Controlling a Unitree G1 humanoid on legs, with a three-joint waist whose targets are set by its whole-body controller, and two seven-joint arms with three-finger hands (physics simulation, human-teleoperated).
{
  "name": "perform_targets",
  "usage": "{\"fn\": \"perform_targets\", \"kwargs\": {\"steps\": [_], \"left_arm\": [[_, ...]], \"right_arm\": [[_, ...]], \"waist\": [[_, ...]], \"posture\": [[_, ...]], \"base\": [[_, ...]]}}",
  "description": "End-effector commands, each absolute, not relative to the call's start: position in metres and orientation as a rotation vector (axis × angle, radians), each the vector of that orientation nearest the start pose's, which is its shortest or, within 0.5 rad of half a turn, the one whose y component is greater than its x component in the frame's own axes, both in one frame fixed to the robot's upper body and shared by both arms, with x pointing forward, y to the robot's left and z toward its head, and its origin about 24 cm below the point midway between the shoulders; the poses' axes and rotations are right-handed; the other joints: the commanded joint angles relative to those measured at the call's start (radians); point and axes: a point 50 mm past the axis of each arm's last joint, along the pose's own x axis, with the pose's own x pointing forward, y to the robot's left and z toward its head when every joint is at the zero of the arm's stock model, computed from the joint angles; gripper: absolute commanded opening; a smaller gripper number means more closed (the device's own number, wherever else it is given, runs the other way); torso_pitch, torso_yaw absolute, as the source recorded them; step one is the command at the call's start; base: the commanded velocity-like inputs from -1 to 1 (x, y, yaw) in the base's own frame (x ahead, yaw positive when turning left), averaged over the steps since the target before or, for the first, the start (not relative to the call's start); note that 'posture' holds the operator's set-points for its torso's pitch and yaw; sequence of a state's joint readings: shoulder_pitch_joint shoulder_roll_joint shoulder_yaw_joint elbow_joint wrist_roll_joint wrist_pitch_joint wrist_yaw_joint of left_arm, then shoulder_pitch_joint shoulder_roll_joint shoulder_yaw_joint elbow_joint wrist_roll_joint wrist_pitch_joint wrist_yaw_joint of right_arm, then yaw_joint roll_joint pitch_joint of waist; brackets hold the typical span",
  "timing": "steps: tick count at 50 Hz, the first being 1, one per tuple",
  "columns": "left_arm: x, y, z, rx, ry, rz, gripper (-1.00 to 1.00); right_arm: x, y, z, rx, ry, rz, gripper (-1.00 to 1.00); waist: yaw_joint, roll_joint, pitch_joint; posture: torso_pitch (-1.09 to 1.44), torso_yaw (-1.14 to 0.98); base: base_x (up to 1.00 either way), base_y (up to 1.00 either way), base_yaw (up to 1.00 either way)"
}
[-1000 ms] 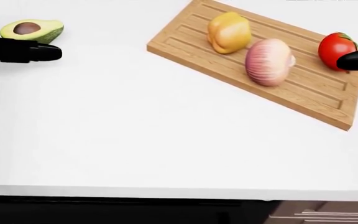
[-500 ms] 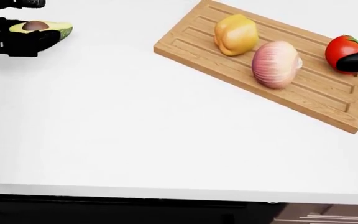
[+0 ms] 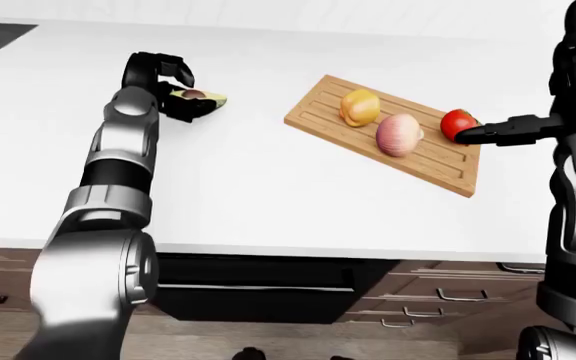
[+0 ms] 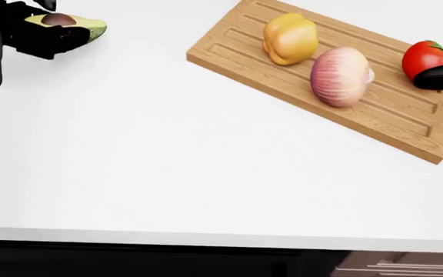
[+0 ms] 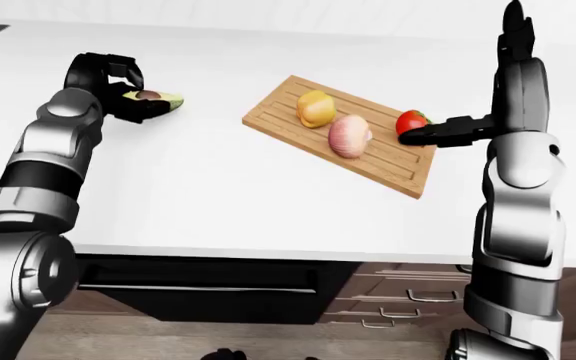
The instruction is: Place the avocado, onion, tomato and bell pepper on the cutting board.
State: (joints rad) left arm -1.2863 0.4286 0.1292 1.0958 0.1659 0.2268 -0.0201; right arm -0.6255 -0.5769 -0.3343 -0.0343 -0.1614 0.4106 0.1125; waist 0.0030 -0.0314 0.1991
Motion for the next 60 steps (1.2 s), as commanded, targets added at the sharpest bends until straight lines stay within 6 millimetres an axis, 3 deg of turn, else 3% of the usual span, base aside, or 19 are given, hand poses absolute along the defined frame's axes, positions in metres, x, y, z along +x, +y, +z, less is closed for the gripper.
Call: {"fn": "perform_targets", "kwargs": {"steps": [1, 12, 19, 38, 60], "left_arm": [[0.421, 0.218, 0.285, 0.358, -0.126, 0.2, -1.0], [0.422, 0.194, 0.328, 0.353, -0.19, 0.136, -1.0], [0.423, 0.177, 0.34, 0.364, -0.213, 0.087, -1.0], [0.428, 0.127, 0.33, 0.318, -0.226, 0.0, -1.0], [0.428, 0.096, 0.315, 0.287, -0.222, -0.031, -1.0]], "right_arm": [[0.3, -0.29, 0.282, -0.542, -0.405, -0.4, 1.0], [0.299, -0.291, 0.284, -0.536, -0.407, -0.406, 1.0], [0.299, -0.291, 0.285, -0.537, -0.408, -0.406, 1.0], [0.294, -0.293, 0.29, -0.529, -0.415, -0.416, 1.0], [0.293, -0.293, 0.289, -0.531, -0.418, -0.415, 1.0]], "waist": [[-0.001, -0.001, -0.041], [0.0, -0.009, -0.036], [0.001, -0.014, -0.035], [0.003, -0.03, -0.033], [0.004, -0.04, -0.035]], "posture": [[0.28, 0.0], [0.28, 0.0], [0.28, 0.0], [0.28, 0.0], [0.28, 0.0]], "base": [[0.0, 0.0, 0.0], [0.0, 0.0, 0.0], [0.0, 0.0, 0.0], [0.0, 0.0, 0.0], [0.0, 0.0, 0.0]]}}
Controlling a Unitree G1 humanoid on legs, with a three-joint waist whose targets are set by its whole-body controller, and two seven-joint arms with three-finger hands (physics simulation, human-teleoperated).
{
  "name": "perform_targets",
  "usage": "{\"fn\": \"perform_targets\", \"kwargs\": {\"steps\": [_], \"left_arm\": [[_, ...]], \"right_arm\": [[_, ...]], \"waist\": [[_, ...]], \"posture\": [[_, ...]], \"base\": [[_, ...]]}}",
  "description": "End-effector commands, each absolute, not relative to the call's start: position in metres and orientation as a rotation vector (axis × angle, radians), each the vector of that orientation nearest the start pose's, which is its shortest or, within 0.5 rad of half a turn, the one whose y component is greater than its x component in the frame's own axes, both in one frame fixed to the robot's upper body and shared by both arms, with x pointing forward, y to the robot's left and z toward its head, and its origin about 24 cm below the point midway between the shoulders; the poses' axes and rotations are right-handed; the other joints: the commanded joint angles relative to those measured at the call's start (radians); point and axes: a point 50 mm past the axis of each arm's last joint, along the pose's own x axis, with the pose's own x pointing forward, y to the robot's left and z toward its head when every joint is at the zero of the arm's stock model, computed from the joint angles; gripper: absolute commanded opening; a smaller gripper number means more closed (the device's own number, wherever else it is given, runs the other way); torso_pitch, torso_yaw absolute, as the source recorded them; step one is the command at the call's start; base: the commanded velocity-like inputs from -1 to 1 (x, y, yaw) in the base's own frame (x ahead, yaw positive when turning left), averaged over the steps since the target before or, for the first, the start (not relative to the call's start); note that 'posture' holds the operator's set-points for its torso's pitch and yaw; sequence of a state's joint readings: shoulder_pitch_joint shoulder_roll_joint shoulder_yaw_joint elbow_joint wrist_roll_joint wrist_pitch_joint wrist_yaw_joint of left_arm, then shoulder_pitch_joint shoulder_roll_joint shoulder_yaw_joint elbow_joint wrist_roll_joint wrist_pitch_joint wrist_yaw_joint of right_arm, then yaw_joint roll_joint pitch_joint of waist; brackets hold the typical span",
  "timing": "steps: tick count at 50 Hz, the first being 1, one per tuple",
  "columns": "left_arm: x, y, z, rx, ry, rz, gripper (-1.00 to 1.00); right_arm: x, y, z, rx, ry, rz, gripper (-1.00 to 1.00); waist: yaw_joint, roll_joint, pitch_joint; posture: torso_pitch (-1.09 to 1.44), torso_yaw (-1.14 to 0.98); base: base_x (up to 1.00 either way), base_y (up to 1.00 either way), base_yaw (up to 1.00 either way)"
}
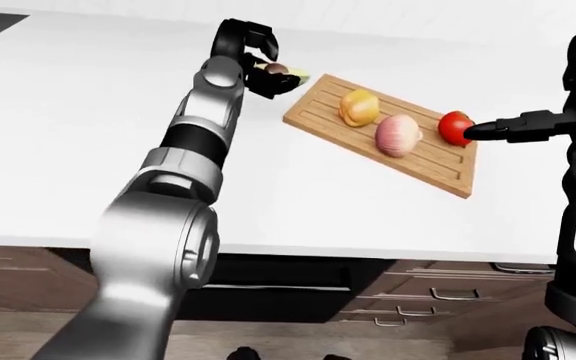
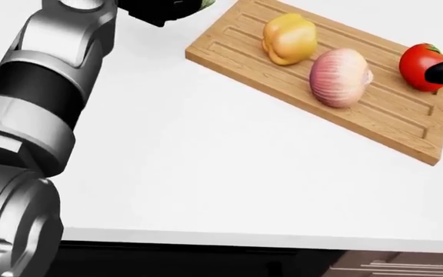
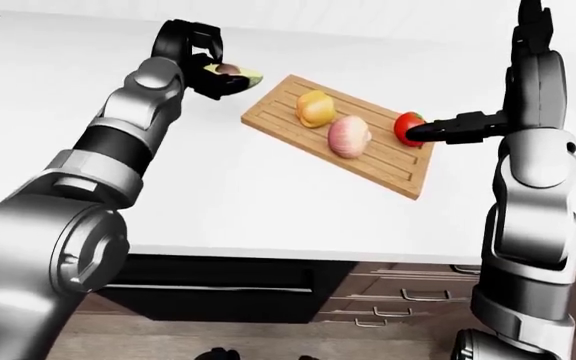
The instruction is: Place the avocado, onion, tomato and bell pepper on the cutting board.
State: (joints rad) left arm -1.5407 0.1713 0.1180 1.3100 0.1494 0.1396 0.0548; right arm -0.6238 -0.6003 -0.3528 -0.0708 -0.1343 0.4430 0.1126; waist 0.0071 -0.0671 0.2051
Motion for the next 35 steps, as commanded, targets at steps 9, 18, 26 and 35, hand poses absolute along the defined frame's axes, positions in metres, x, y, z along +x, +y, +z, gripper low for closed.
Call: {"fn": "perform_targets", "kwargs": {"steps": [9, 18, 26, 35], "left_arm": [[0.429, 0.09, 0.31, 0.295, -0.217, -0.046, -1.0], [0.427, 0.078, 0.307, 0.298, -0.215, -0.084, -1.0], [0.427, 0.068, 0.303, 0.296, -0.211, -0.111, -1.0], [0.426, 0.06, 0.299, 0.291, -0.209, -0.132, -1.0]], "right_arm": [[0.295, -0.293, 0.289, -0.53, -0.416, -0.415, 1.0], [0.294, -0.294, 0.29, -0.532, -0.417, -0.418, 1.0], [0.293, -0.295, 0.29, -0.53, -0.416, -0.418, 1.0], [0.293, -0.296, 0.29, -0.532, -0.416, -0.421, 1.0]], "waist": [[0.0, -0.007, -0.041], [0.002, -0.009, -0.042], [0.002, -0.012, -0.041], [0.002, -0.015, -0.042]], "posture": [[0.28, 0.0], [0.28, 0.0], [0.28, 0.0], [0.28, 0.0]], "base": [[0.0, 0.0, 0.0], [0.0, 0.0, 0.0], [0.0, 0.0, 0.0], [0.0, 0.0, 0.0]]}}
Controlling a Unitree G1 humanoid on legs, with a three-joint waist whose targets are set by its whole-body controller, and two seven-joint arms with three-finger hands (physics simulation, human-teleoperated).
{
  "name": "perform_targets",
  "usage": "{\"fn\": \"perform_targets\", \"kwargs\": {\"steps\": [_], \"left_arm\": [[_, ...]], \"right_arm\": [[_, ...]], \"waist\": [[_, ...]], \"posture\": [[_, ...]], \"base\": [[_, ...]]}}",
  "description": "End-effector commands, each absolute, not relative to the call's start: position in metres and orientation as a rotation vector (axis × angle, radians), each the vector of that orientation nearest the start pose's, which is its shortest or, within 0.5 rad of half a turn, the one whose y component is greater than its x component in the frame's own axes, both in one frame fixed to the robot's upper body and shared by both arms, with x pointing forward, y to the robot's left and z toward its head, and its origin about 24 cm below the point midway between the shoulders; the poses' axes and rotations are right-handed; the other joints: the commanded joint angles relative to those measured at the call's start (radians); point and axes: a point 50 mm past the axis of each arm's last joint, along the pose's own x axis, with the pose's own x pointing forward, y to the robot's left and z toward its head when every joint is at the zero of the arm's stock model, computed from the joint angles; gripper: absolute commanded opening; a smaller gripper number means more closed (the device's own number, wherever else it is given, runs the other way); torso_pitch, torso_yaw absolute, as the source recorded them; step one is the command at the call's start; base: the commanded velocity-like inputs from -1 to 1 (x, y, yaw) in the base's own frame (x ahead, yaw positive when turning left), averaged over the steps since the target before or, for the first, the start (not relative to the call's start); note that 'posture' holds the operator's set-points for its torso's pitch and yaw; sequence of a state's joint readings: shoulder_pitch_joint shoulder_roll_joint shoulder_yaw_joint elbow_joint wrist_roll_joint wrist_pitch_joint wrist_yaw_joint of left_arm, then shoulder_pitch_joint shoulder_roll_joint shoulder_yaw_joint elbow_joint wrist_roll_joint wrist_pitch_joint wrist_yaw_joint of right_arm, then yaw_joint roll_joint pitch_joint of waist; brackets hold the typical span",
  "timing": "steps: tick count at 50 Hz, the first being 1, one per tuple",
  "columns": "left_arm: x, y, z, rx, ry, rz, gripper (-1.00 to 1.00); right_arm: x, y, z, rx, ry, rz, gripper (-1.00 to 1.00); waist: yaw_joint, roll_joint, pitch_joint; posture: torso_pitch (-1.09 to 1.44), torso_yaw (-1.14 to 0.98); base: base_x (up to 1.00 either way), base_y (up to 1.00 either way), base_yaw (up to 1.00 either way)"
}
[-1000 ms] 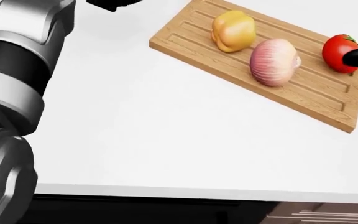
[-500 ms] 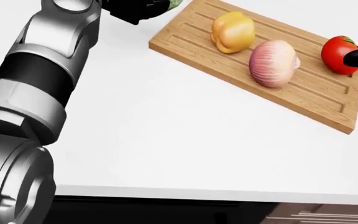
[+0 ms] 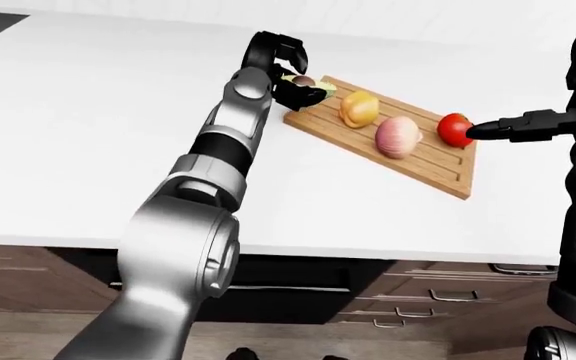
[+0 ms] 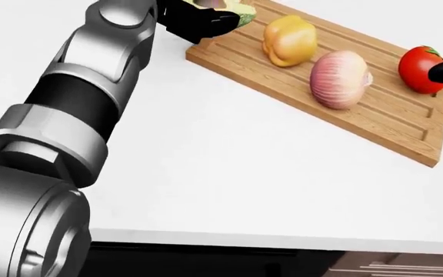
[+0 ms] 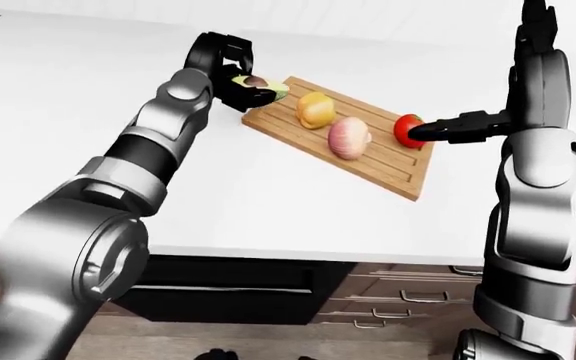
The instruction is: Place the avocado, onion, tomato and bell pepper on the cutting board.
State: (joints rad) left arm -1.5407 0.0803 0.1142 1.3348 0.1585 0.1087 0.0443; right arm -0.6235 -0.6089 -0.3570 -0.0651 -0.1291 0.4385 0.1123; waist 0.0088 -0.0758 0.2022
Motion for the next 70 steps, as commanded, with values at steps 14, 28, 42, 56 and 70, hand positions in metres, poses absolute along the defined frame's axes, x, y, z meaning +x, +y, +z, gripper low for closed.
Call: {"fn": "perform_targets", "kwargs": {"steps": [14, 28, 42, 56, 70], "left_arm": [[0.425, 0.053, 0.295, 0.291, -0.205, -0.141, -1.0], [0.425, 0.051, 0.291, 0.284, -0.194, -0.148, -1.0], [0.425, 0.049, 0.288, 0.28, -0.192, -0.159, -0.87], [0.425, 0.05, 0.282, 0.284, -0.179, -0.16, -0.63], [0.425, 0.05, 0.28, 0.292, -0.176, -0.165, -0.44]], "right_arm": [[0.293, -0.296, 0.29, -0.53, -0.416, -0.421, 1.0], [0.292, -0.297, 0.289, -0.529, -0.415, -0.42, 1.0], [0.292, -0.297, 0.29, -0.53, -0.415, -0.422, 1.0], [0.292, -0.297, 0.29, -0.53, -0.416, -0.422, 1.0], [0.293, -0.295, 0.289, -0.53, -0.415, -0.419, 1.0]], "waist": [[0.001, -0.009, -0.039], [0.001, -0.01, -0.04], [0.001, -0.01, -0.04], [0.001, -0.01, -0.04], [0.001, -0.01, -0.041]], "posture": [[0.28, 0.0], [0.28, 0.0], [0.28, 0.0], [0.28, 0.0], [0.28, 0.0]], "base": [[0.0, 0.0, 0.0], [0.0, 0.0, 0.0], [0.0, 0.0, 0.0], [0.0, 0.0, 0.0], [0.0, 0.0, 0.0]]}}
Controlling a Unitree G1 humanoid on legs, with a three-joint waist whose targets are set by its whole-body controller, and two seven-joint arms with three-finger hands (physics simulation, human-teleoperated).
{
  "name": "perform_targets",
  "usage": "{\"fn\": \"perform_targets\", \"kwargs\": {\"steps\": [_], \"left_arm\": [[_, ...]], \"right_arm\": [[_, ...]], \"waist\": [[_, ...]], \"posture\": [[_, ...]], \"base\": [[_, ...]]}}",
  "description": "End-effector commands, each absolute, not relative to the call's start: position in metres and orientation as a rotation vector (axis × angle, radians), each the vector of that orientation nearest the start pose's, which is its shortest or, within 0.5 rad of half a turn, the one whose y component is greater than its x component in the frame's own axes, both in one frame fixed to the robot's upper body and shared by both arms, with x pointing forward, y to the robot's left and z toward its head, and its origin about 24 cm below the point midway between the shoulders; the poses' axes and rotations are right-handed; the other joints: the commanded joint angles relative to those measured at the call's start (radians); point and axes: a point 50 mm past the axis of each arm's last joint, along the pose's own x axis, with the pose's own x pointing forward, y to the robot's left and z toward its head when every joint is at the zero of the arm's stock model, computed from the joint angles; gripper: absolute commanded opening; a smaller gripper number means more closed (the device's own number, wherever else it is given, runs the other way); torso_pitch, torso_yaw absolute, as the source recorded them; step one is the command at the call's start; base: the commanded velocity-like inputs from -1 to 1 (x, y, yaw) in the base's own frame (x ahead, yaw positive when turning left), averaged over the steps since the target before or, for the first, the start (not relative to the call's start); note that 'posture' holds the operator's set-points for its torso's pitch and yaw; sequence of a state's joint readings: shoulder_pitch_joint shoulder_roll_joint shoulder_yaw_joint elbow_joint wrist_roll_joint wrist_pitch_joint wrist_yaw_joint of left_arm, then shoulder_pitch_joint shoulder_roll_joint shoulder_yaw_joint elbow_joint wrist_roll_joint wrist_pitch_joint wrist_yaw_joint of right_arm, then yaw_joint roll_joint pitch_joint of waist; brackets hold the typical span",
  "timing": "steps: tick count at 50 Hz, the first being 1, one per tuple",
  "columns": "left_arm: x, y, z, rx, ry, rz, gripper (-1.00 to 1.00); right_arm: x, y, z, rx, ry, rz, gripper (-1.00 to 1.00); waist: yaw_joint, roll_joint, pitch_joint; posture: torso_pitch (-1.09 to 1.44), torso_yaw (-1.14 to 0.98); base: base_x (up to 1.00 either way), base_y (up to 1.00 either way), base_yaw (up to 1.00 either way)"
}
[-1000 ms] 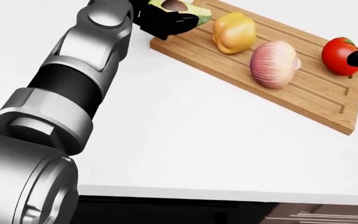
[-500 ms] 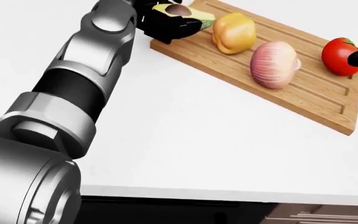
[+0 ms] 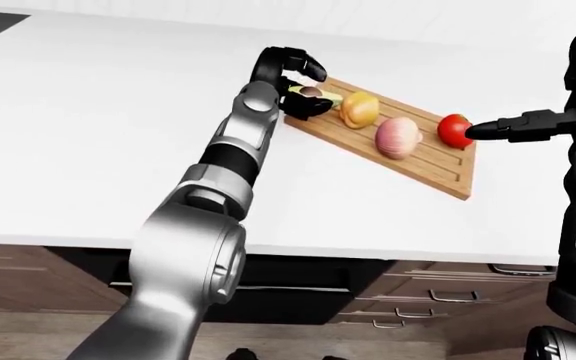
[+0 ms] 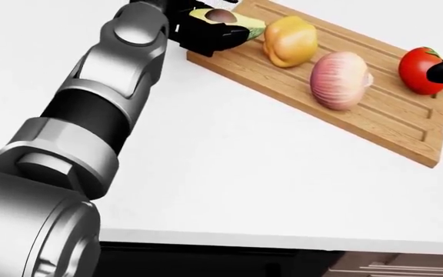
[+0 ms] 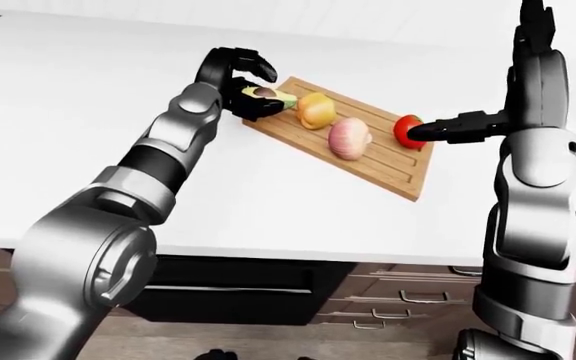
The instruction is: Place the avocado, onion, tomato and bell pepper on the cutting board.
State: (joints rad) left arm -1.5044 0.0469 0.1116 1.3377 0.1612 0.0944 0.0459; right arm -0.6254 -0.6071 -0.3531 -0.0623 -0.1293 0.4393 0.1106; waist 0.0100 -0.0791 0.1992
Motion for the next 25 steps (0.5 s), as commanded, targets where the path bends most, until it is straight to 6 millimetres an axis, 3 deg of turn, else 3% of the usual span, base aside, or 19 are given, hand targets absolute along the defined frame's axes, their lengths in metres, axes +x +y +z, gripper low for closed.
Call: {"fn": "perform_targets", "kwargs": {"steps": [1, 7, 19, 25], "left_arm": [[0.4255, 0.0498, 0.2803, 0.293, -0.175, -0.165, -0.43], [0.4254, 0.0486, 0.2782, 0.294, -0.172, -0.172, -0.29], [0.4252, 0.0468, 0.2733, 0.295, -0.166, -0.179, -0.19], [0.4251, 0.0461, 0.2727, 0.295, -0.168, -0.183, 0.06]], "right_arm": [[0.2934, -0.2952, 0.2893, -0.531, -0.415, -0.419, 1.0], [0.2933, -0.2949, 0.2896, -0.532, -0.416, -0.418, 1.0], [0.293, -0.2955, 0.2896, -0.532, -0.415, -0.419, 1.0], [0.2926, -0.2958, 0.2895, -0.533, -0.415, -0.419, 1.0]], "waist": [[0.0, -0.006, -0.038], [0.001, -0.006, -0.039], [0.001, -0.006, -0.04], [0.002, -0.006, -0.04]], "posture": [[0.28, 0.0], [0.28, 0.0], [0.28, 0.0], [0.28, 0.0]], "base": [[0.0, 0.0, 0.0], [0.0, 0.0, 0.0], [0.0, 0.0, 0.0], [0.0, 0.0, 0.0]]}}
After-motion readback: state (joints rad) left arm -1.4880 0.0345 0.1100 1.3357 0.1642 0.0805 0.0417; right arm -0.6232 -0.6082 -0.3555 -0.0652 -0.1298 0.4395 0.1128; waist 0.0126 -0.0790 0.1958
